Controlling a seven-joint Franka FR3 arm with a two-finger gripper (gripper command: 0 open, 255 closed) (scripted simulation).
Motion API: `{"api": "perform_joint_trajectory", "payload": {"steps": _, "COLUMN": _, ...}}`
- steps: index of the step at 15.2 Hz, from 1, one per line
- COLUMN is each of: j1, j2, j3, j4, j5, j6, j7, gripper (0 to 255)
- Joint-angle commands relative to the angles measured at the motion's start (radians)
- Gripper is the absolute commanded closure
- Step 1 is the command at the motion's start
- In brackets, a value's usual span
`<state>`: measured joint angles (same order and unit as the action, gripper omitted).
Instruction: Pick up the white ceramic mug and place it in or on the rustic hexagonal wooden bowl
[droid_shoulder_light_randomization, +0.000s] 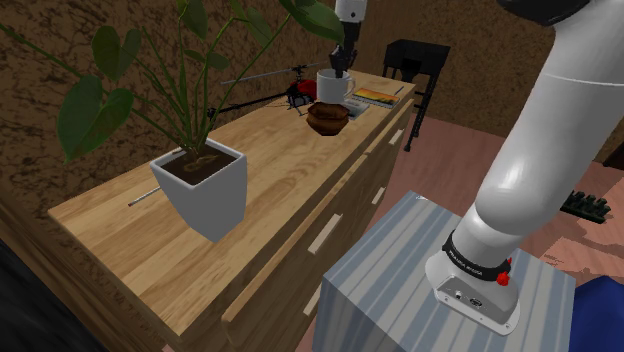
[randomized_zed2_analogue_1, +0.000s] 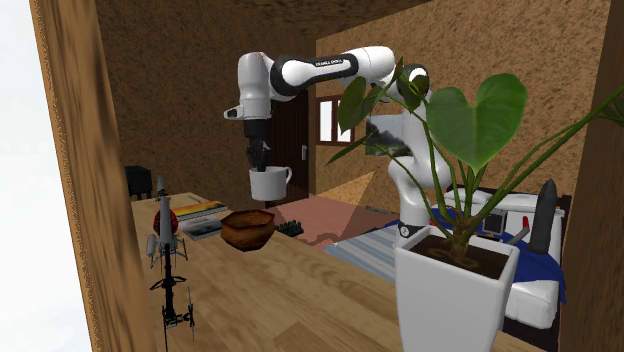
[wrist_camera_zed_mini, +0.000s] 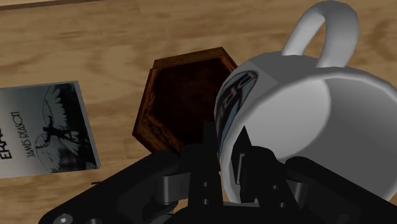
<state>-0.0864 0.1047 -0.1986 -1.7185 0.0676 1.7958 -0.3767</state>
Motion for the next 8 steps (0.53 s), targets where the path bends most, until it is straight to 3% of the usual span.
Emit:
{"api": "perform_joint_trajectory", "payload": {"steps": 1, "j1": -0.023, "j2": 0.061, "j3": -0.016, "j4": 0.081, "j5": 0.013, "j6": -0.023, "j7": -0.039, "gripper": 255}}
{"api": "perform_joint_trajectory", "payload": {"steps": 3, "j1": -0.048, "j2": 0.128, "j3": -0.028, "j4": 0.175, "j5": 0.029, "j6": -0.054, "j7": -0.074, "gripper": 255}}
{"api": "perform_joint_trajectory", "payload": {"steps": 8, "j1": -0.047, "j2": 0.13, "j3": -0.026, "j4": 0.111, "j5": 0.03, "j6": 0.012, "j7": -0.078, "gripper": 255}}
